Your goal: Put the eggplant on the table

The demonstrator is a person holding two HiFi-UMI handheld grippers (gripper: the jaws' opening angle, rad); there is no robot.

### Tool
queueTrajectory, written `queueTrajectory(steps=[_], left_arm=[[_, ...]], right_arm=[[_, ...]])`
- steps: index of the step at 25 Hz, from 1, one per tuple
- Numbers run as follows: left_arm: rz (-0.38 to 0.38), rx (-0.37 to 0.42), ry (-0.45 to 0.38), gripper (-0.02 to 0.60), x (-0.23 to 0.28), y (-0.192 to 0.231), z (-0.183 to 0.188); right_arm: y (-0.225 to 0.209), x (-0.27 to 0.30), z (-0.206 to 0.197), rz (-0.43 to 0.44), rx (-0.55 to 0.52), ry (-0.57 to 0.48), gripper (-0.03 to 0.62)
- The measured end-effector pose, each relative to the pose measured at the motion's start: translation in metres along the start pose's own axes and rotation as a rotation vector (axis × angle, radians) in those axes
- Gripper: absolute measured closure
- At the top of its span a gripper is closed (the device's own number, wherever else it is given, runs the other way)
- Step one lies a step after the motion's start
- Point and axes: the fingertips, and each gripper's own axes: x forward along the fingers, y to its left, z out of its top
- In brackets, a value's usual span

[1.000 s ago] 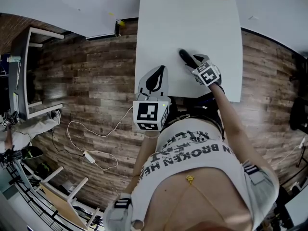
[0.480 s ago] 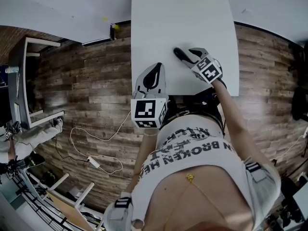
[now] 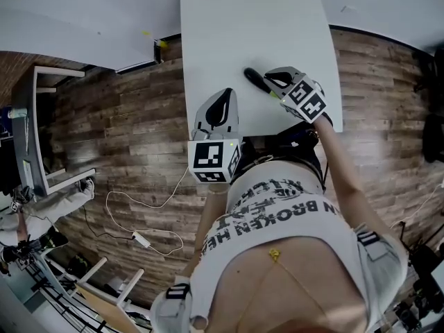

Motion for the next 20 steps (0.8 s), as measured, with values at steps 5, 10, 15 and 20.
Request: queueTrajectory(steps=[5,10,15,20], left_arm=[[-0.016,-0.002,-0.013,0.575,0.002,-0.008,0.004],[-0.041,0.003,-0.036,0.575,0.005,-0.016,0.009],[-0.072,0.021,-0.069,0.575,0.007,-0.028,0.024],[-0.101,0.045,-0.121,0.575,0.01,-0.043,0.045]], right_arm=[[0.018,-0.026,0.014,0.027,-0.052,-0.051,0.585],[0.029,-0.057,0.044,0.018,-0.023,-0.23,0.586],[0.032,-0.092,0.082,-0.015,-0.037,-0.396,0.586],[0.032,-0.128,0.114,-0.049,-0.028,-0.545,0.586]])
